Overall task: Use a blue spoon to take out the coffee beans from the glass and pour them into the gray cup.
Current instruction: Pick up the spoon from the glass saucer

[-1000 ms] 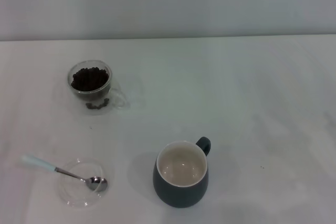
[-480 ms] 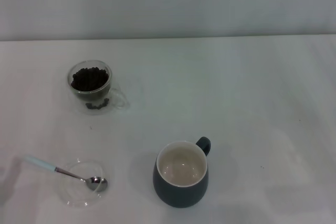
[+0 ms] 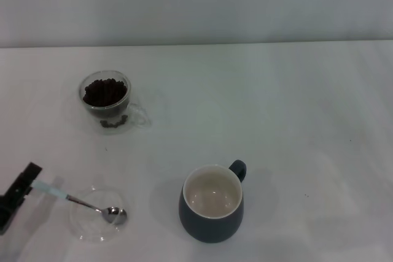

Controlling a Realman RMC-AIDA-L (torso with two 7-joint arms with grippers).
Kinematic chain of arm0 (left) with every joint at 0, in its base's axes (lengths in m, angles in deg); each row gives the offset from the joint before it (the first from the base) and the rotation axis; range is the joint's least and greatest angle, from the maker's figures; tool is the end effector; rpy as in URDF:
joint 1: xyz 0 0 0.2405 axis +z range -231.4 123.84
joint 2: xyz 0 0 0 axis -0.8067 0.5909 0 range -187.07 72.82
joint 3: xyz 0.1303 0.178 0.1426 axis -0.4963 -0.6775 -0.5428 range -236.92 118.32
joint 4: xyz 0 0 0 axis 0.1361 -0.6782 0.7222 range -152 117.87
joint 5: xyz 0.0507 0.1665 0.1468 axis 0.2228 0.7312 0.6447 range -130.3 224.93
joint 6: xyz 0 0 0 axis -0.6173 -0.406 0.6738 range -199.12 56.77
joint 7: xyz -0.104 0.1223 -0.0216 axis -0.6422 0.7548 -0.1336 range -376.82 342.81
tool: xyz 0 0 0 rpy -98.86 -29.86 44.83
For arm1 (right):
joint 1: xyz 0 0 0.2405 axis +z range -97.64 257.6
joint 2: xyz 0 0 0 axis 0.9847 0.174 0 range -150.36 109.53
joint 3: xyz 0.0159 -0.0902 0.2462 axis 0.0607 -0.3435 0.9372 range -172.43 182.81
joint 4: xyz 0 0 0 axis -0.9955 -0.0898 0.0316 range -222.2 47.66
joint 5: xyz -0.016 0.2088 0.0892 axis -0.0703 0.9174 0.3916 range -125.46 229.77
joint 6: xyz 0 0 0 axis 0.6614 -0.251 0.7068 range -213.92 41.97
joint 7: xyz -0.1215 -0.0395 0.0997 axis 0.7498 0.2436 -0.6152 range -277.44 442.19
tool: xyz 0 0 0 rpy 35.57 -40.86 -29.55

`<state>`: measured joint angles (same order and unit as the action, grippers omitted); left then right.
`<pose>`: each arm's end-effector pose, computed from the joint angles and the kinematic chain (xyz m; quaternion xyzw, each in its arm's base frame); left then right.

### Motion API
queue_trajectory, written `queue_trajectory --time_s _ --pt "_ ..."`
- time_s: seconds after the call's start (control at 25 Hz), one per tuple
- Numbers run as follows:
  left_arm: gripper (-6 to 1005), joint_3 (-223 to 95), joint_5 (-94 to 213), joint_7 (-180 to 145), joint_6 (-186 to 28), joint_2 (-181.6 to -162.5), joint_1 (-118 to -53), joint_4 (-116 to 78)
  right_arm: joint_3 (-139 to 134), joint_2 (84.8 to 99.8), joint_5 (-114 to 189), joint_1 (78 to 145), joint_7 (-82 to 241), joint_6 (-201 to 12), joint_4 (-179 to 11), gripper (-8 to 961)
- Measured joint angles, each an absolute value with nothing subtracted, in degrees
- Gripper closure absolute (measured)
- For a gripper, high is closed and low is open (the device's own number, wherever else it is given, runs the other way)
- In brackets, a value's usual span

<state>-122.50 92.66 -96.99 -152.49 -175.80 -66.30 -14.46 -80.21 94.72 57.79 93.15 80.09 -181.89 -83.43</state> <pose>-0.3880 0.2312 -0.0582 -0.5496 -0.6174 -0.4893 0.2781 0.3807 0.2660 0.0710 -0.6183 0.0465 0.2950 0.7270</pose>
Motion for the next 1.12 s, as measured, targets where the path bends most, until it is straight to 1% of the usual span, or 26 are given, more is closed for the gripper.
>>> queue_trajectory --time_s 0.64,1.12 --pt "298 -124.6 95.9 -100.4 -149.2 -175.95 -68.9 -14.5 -80.3 94.71 57.8 93.1 80.2 -182.0 -83.7 467" --pt "300 -124.6 95.7 -99.1 -149.9 -175.92 -68.1 -14.6 -80.3 94.72 57.8 93.0 80.3 -181.9 -83.9 466"
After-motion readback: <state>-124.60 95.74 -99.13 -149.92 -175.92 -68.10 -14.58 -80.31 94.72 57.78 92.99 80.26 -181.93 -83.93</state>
